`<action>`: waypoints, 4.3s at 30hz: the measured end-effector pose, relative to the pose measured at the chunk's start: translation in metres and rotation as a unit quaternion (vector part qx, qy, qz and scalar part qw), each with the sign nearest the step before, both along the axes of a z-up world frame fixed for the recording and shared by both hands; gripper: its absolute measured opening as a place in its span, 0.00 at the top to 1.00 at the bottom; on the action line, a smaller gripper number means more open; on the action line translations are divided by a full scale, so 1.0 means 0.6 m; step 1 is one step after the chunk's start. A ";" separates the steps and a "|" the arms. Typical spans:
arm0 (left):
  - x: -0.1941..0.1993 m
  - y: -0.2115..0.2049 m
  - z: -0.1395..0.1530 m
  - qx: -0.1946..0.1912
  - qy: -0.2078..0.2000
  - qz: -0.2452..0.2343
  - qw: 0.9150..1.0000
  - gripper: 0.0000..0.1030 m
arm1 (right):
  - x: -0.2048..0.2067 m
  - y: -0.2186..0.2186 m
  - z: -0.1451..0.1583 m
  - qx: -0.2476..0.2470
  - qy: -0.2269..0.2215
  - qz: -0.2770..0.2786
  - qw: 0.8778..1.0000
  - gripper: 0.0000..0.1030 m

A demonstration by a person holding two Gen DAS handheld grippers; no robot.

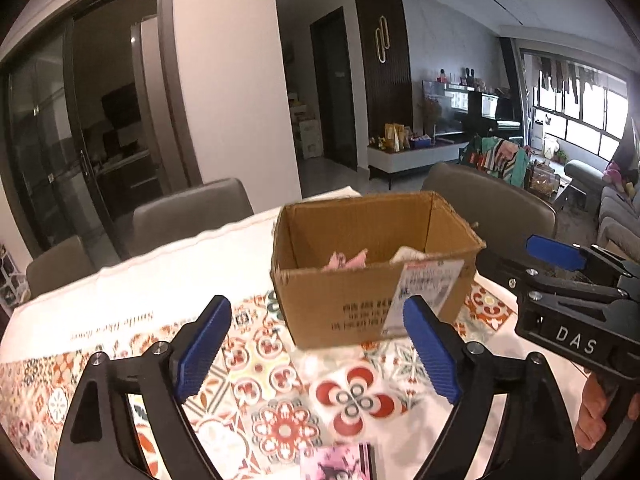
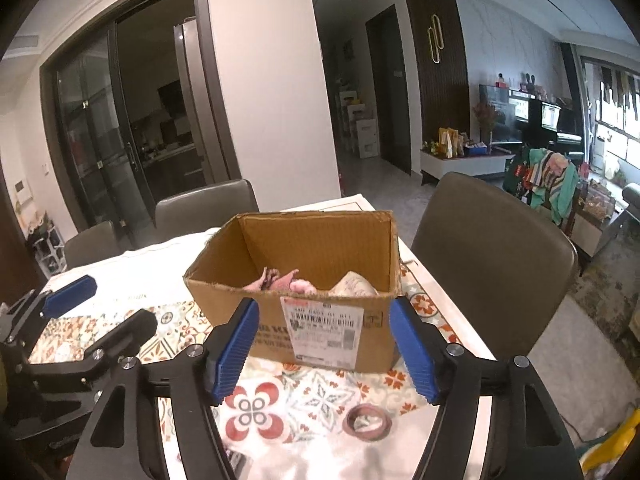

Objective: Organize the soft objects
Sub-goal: 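Withdraw both open tools from the box back over the table, then close left tool on pink Kuromi packet while right tool grasps pink hair tie, then lift packet with left tool while right tool carries hair tie over box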

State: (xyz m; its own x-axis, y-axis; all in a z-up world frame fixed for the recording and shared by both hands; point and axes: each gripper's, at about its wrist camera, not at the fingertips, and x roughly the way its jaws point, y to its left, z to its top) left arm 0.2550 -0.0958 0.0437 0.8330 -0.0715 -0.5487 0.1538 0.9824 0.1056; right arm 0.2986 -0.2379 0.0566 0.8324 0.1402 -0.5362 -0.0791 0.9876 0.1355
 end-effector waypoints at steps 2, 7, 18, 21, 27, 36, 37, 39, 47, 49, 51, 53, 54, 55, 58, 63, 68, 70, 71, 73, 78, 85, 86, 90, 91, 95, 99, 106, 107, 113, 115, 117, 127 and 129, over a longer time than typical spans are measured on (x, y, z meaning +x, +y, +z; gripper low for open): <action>-0.011 0.003 -0.011 -0.004 0.009 0.000 1.000 0.10 | -0.011 0.001 -0.005 -0.001 0.002 0.002 1.000 0.31; -0.032 0.012 -0.038 -0.010 0.031 0.008 0.999 0.08 | -0.033 0.004 -0.017 -0.013 -0.001 0.000 1.000 0.26; -0.065 0.017 -0.103 -0.004 0.087 0.010 0.996 0.07 | -0.059 0.011 -0.065 -0.025 0.029 0.000 0.999 0.26; -0.068 0.015 -0.118 -0.008 0.107 0.005 0.994 0.07 | -0.064 0.009 -0.083 -0.022 0.041 0.000 0.999 0.26; -0.071 0.010 -0.155 -0.005 0.146 0.002 0.989 0.07 | -0.070 0.004 -0.115 -0.026 0.067 0.001 0.997 0.26; -0.056 0.002 -0.207 0.002 0.193 0.009 0.981 0.07 | -0.051 -0.005 -0.170 -0.032 0.122 -0.008 0.992 0.26; -0.053 0.002 -0.212 0.002 0.198 0.011 0.980 0.07 | -0.048 -0.005 -0.175 -0.032 0.129 -0.010 0.991 0.26; -0.048 0.002 -0.222 0.003 0.206 0.014 0.978 0.07 | -0.043 -0.008 -0.184 -0.029 0.139 -0.012 0.990 0.26; -0.031 0.005 -0.256 0.003 0.238 0.030 0.971 0.07 | -0.007 -0.014 -0.225 -0.028 0.183 -0.026 0.982 0.26; -0.027 0.009 -0.262 0.002 0.243 0.034 0.970 0.07 | 0.000 -0.015 -0.233 -0.024 0.188 -0.025 0.982 0.26; -0.024 0.011 -0.267 0.001 0.248 0.037 0.968 0.07 | 0.009 -0.015 -0.242 -0.026 0.194 -0.028 0.980 0.26; -0.022 0.014 -0.272 0.001 0.252 0.040 0.967 0.07 | 0.016 -0.014 -0.250 -0.030 0.196 -0.031 0.980 0.26; -0.021 0.015 -0.274 0.003 0.253 0.041 0.967 0.07 | 0.020 -0.014 -0.253 -0.032 0.198 -0.031 0.979 0.26; -0.019 0.016 -0.276 0.002 0.255 0.044 0.966 0.08 | 0.024 -0.013 -0.258 -0.033 0.199 -0.032 0.979 0.26; -0.013 0.018 -0.280 0.001 0.258 0.046 0.965 0.09 | 0.031 -0.013 -0.265 -0.039 0.200 -0.033 0.979 0.27; -0.009 0.020 -0.286 -0.001 0.264 0.047 0.963 0.18 | 0.041 -0.008 -0.277 -0.051 0.201 -0.033 0.978 0.45; -0.008 0.022 -0.292 -0.012 0.269 0.044 0.962 0.29 | 0.049 -0.004 -0.285 -0.056 0.204 -0.030 0.977 0.65; -0.009 0.023 -0.293 -0.014 0.267 0.043 0.963 0.29 | 0.049 0.000 -0.284 -0.059 0.203 -0.026 0.977 0.75; -0.010 0.023 -0.293 -0.015 0.266 0.042 0.963 0.29 | 0.049 0.001 -0.284 -0.060 0.203 -0.024 0.977 0.79; -0.011 0.025 -0.292 -0.019 0.264 0.043 0.963 0.30 | 0.047 0.004 -0.284 -0.062 0.201 -0.020 0.977 0.85; -0.019 0.027 -0.281 -0.025 0.247 0.040 0.968 0.30 | 0.034 0.021 -0.278 -0.057 0.191 -0.012 0.980 0.87; -0.028 0.031 -0.261 -0.035 0.224 0.036 0.973 0.30 | -0.001 0.027 -0.248 -0.042 0.174 -0.005 0.984 0.87; -0.030 0.030 -0.256 -0.035 0.221 0.035 0.974 0.30 | -0.007 0.030 -0.243 -0.041 0.171 -0.004 0.984 0.87; -0.035 0.031 -0.236 -0.039 0.207 0.032 0.977 0.30 | -0.025 0.025 -0.216 -0.037 0.158 0.000 0.987 0.87; -0.035 0.031 -0.232 -0.040 0.204 0.032 0.978 0.30 | -0.028 0.022 -0.209 -0.036 0.155 0.001 0.987 0.87; -0.041 0.030 -0.209 -0.041 0.185 0.027 0.981 0.30 | -0.047 0.021 -0.185 -0.031 0.140 0.002 0.990 0.87; -0.046 0.030 -0.186 -0.037 0.163 0.020 0.986 0.30 | -0.061 0.024 -0.161 -0.028 0.125 0.001 0.992 0.87; -0.053 0.028 -0.147 -0.032 0.130 0.011 0.991 0.29 | -0.080 0.028 -0.128 -0.021 0.105 -0.001 0.994 0.87; -0.054 0.029 -0.141 -0.032 0.124 0.010 0.992 0.29 | -0.082 0.028 -0.124 -0.020 0.102 -0.002 0.995 0.87; -0.056 0.032 -0.106 -0.031 0.092 0.004 0.995 0.29 | -0.091 0.033 -0.103 -0.010 0.089 -0.003 0.996 0.87; -0.056 0.033 -0.094 -0.031 0.080 0.004 0.996 0.29 | -0.093 0.036 -0.094 -0.008 0.083 -0.002 0.997 0.87; -0.055 0.034 -0.085 -0.032 0.073 0.003 0.997 0.29 | -0.095 0.038 -0.086 -0.008 0.076 -0.002 0.997 0.87; -0.045 0.035 -0.039 -0.038 0.032 -0.005 0.999 0.29 | -0.096 0.044 -0.044 -0.003 0.042 -0.003 0.999 0.87; -0.043 0.034 -0.030 -0.040 0.024 -0.007 0.999 0.29 | -0.093 0.042 -0.035 0.000 0.035 -0.004 0.999 0.87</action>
State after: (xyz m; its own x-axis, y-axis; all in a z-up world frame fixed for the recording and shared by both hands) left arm 0.2294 -0.0753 0.0260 0.8039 -0.1282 -0.5809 0.1712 0.9850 0.0196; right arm 0.2428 -0.2127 0.0355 0.7938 0.1347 -0.5931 -0.0625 0.9881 0.1408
